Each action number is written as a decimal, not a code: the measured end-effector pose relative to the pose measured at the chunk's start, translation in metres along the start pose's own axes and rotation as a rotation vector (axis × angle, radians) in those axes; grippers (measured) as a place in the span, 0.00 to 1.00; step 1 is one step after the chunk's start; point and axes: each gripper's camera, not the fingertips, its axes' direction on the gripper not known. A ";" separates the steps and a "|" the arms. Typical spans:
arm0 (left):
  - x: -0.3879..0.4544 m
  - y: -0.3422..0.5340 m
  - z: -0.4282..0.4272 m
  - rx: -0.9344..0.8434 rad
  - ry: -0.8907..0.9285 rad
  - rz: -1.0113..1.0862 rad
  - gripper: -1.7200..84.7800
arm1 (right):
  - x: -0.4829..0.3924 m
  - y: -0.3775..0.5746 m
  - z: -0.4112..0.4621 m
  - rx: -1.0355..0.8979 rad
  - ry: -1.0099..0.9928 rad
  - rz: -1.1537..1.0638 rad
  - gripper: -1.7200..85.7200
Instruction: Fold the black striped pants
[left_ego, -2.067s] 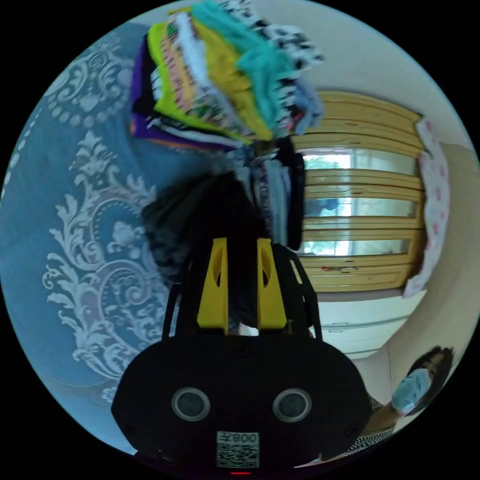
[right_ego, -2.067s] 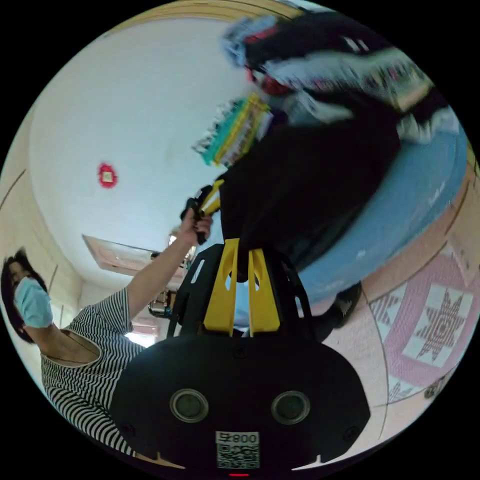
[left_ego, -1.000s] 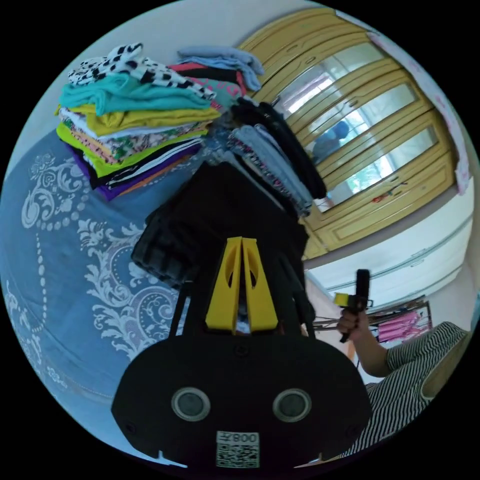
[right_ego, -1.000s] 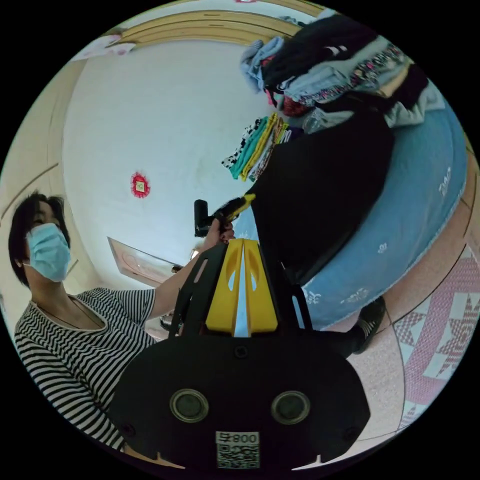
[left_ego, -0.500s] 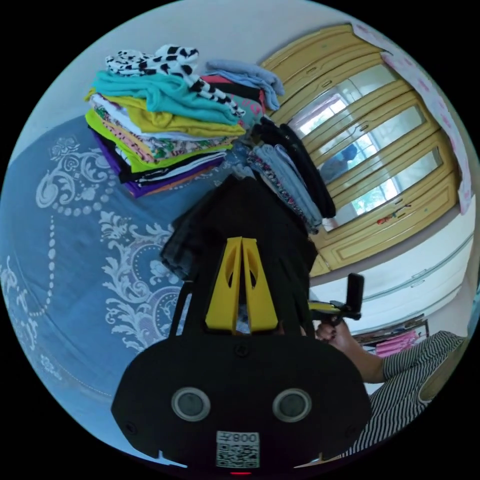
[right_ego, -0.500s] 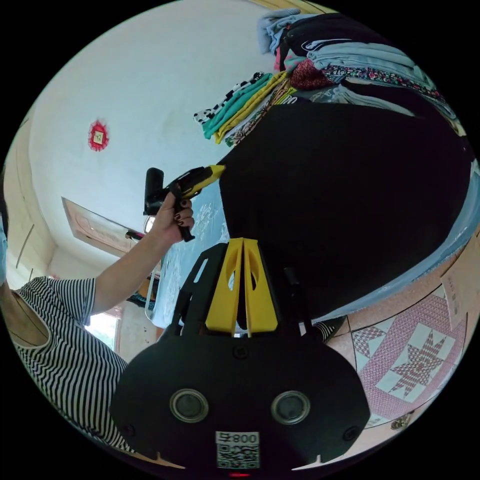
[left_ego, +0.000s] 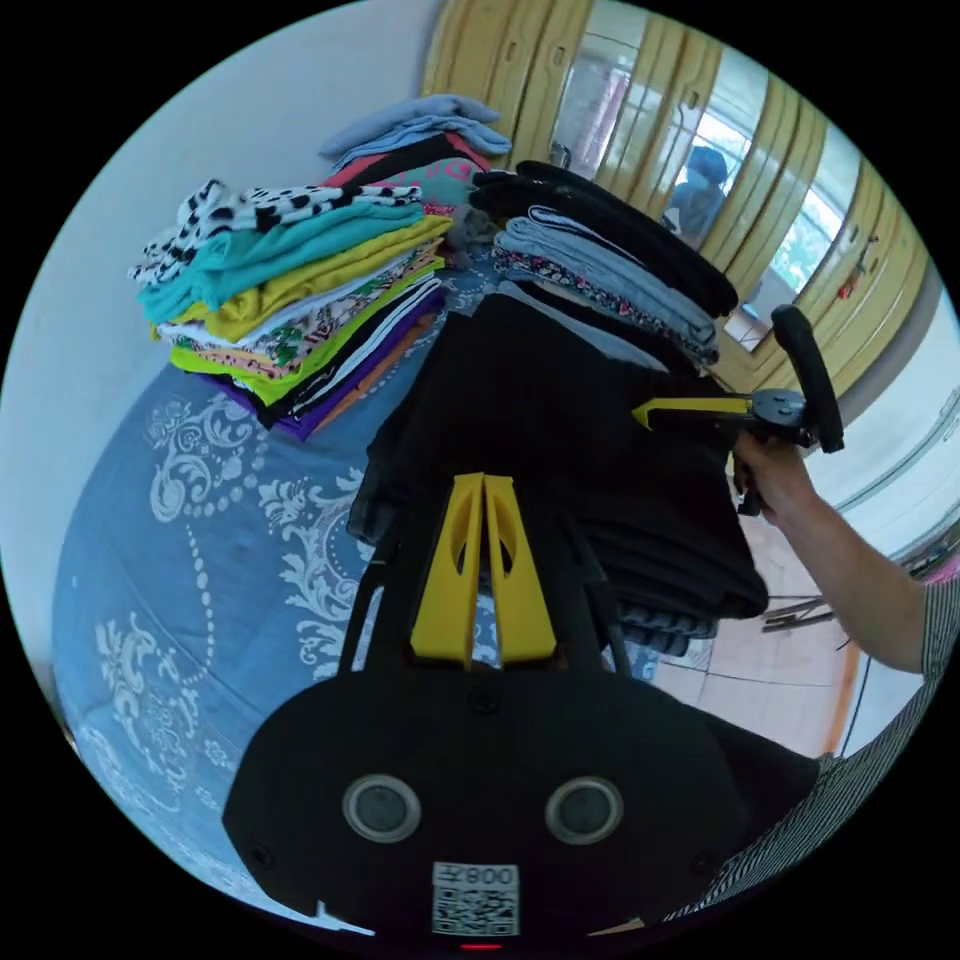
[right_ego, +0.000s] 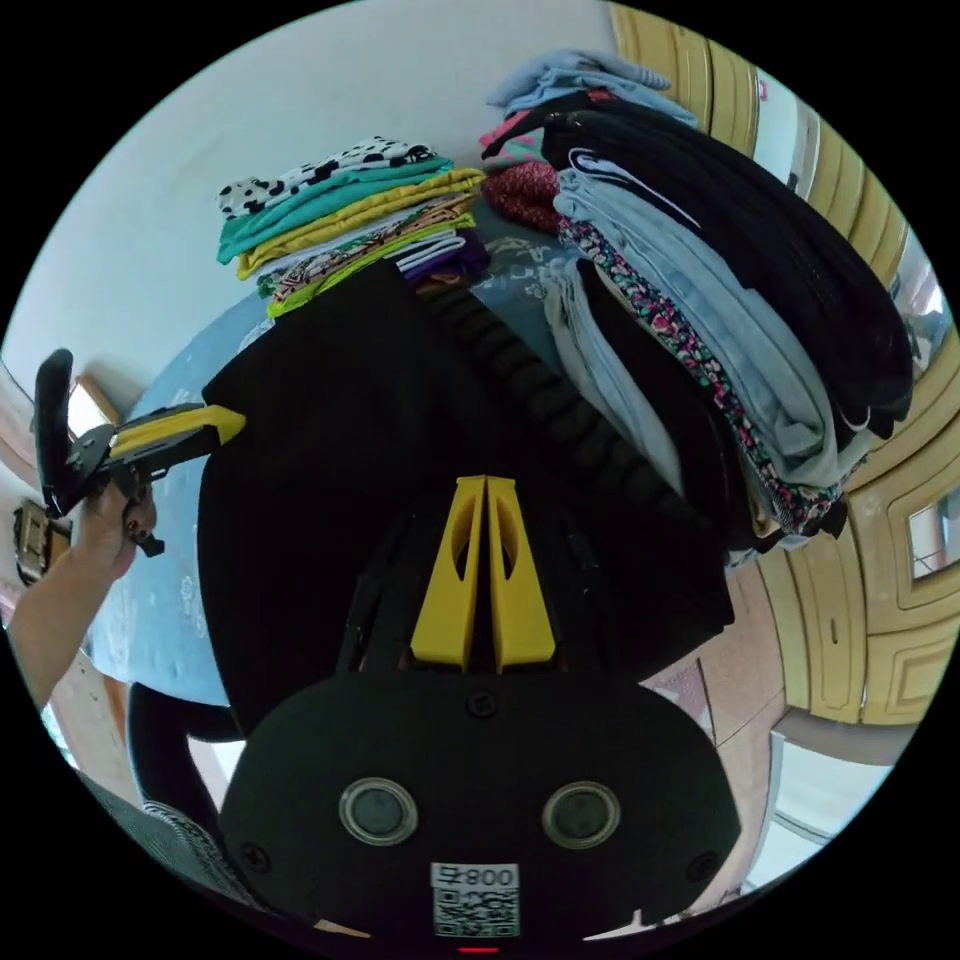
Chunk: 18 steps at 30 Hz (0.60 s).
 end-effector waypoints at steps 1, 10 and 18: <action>0.008 0.000 -0.001 -0.004 -0.027 0.012 0.02 | -0.003 -0.004 0.002 0.030 0.031 -0.021 0.02; 0.038 0.008 -0.045 0.073 0.008 -0.041 0.02 | 0.033 -0.030 -0.008 0.079 -0.025 0.007 0.02; 0.078 0.027 -0.044 -0.021 -0.091 0.106 0.02 | 0.077 -0.038 -0.012 0.146 -0.017 0.058 0.02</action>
